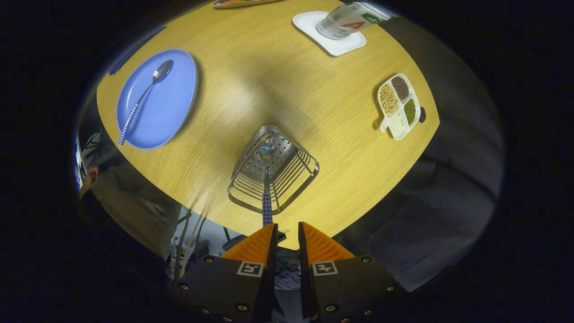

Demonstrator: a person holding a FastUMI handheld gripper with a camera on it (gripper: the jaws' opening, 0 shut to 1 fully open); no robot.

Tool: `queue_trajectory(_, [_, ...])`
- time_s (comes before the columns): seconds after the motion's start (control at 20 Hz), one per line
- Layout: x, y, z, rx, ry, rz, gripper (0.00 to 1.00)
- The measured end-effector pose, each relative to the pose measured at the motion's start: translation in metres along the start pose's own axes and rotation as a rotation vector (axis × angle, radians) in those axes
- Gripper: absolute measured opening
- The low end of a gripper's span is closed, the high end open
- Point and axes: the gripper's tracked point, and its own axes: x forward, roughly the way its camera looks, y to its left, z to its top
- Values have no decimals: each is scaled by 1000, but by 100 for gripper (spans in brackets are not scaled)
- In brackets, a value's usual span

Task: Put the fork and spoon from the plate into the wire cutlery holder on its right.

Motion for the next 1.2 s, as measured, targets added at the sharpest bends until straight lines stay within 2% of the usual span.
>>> queue_trajectory(0.3, [-40,46,15,65,-176,87,25])
queue_trajectory(0.55, [-53,98,25,95,-248,136,25])
queue_trajectory(0.9, [-52,178,55,111,-303,229,25])
queue_trajectory(1.05, [-51,212,74,112,-318,297,25])
queue_trajectory(1.2, [-46,227,86,90,-292,299,25])
